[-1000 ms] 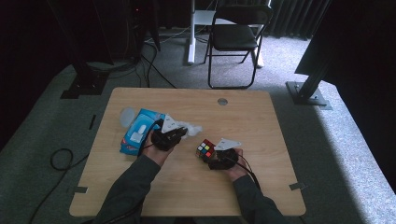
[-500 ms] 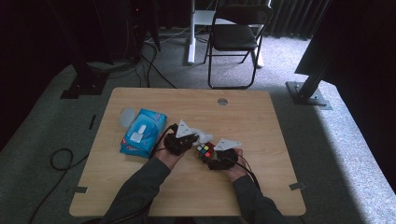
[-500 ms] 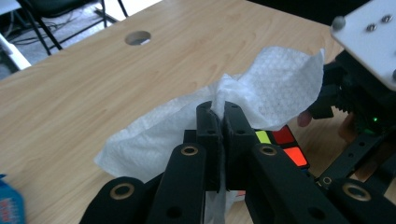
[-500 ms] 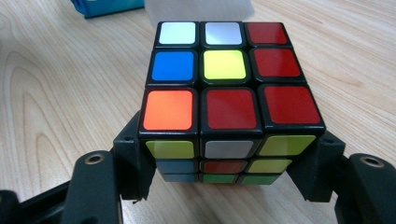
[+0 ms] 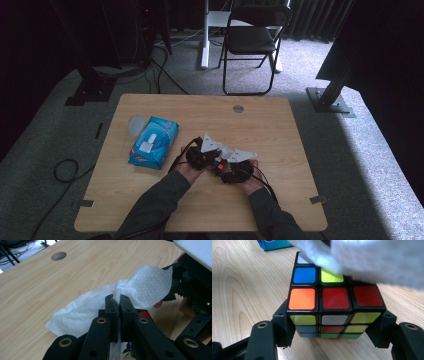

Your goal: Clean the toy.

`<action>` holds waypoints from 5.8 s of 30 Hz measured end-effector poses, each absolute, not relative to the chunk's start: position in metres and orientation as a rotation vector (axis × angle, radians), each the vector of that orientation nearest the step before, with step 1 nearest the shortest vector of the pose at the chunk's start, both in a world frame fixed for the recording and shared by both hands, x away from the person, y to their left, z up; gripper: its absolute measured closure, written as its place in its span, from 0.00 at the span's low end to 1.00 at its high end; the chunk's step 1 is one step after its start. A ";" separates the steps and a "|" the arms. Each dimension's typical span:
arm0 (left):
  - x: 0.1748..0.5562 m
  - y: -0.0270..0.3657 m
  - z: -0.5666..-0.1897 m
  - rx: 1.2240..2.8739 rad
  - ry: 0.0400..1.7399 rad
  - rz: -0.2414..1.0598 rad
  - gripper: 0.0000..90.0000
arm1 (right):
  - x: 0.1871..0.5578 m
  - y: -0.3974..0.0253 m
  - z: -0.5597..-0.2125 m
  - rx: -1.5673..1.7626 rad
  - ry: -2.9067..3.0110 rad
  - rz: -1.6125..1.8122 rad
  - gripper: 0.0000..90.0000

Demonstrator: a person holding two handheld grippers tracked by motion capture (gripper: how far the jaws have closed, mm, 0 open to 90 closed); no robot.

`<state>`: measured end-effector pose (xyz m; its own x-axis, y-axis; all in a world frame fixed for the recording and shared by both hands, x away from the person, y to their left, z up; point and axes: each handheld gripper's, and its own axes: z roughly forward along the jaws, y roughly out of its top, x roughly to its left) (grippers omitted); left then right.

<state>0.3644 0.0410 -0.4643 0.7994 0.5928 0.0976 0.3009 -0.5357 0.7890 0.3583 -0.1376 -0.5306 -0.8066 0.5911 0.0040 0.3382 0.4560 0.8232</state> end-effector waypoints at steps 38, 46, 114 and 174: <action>0.345 0.027 -0.470 2.226 0.536 0.424 0.97 | 0.361 -0.143 -0.530 0.828 2.399 1.290 0.38; 0.350 0.023 -0.471 2.213 0.546 0.434 0.97 | 0.360 -0.141 -0.530 0.823 2.404 1.291 0.38; 0.381 0.073 -0.471 2.117 0.785 0.469 0.97 | 0.357 -0.148 -0.520 0.786 2.385 1.322 0.38; 0.358 0.082 -0.465 2.136 0.690 0.417 0.97 | 0.364 -0.160 -0.522 0.852 2.342 1.275 0.38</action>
<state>0.3577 0.0821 -0.4651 0.7938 0.6058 0.0542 0.3289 -0.5024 0.7996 0.3641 -0.1604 -0.5219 -0.7619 0.6476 -0.0115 0.3418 0.4170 0.8422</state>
